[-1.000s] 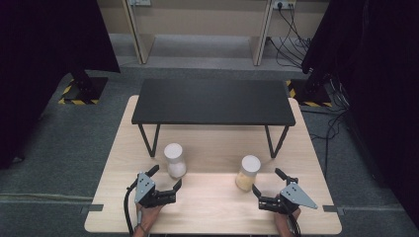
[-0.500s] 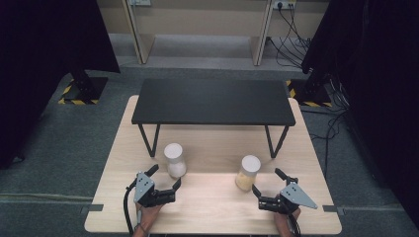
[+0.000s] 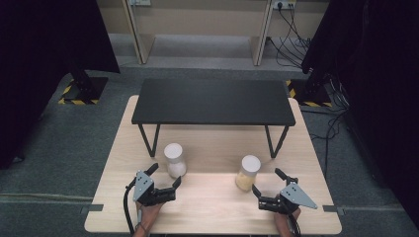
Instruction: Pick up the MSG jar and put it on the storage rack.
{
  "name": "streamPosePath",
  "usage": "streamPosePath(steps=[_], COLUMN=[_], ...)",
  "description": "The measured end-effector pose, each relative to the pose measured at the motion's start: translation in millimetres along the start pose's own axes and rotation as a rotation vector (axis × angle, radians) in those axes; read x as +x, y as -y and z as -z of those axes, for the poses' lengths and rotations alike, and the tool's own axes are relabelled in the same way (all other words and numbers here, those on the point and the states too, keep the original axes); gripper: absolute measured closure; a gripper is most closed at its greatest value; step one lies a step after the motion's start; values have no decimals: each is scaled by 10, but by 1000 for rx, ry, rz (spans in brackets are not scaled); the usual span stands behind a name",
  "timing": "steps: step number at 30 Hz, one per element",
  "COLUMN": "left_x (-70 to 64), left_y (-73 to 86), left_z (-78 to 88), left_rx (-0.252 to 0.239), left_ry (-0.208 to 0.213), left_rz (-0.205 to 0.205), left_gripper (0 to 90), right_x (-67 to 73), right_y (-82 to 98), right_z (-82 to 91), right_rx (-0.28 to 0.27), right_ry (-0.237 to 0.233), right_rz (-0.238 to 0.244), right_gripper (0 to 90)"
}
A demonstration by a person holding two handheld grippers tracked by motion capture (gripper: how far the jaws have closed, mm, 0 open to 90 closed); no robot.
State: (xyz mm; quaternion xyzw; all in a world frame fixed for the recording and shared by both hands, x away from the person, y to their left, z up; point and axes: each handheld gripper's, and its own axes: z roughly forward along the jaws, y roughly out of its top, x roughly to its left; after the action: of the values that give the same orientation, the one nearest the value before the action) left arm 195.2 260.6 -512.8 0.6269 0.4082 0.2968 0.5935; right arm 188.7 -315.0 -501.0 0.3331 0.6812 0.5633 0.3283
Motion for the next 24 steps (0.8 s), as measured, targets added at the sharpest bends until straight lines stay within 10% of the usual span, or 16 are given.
streamPosePath(steps=[24], left_x=[-89], left_y=[-108], left_z=[-249], left_rx=[28], left_ry=[-65], left_rz=[-11], left_gripper=[1], right_x=[-4], right_y=[-2], right_z=[-4], right_rx=[2], right_ry=[-1], right_rz=[-1], right_gripper=[1])
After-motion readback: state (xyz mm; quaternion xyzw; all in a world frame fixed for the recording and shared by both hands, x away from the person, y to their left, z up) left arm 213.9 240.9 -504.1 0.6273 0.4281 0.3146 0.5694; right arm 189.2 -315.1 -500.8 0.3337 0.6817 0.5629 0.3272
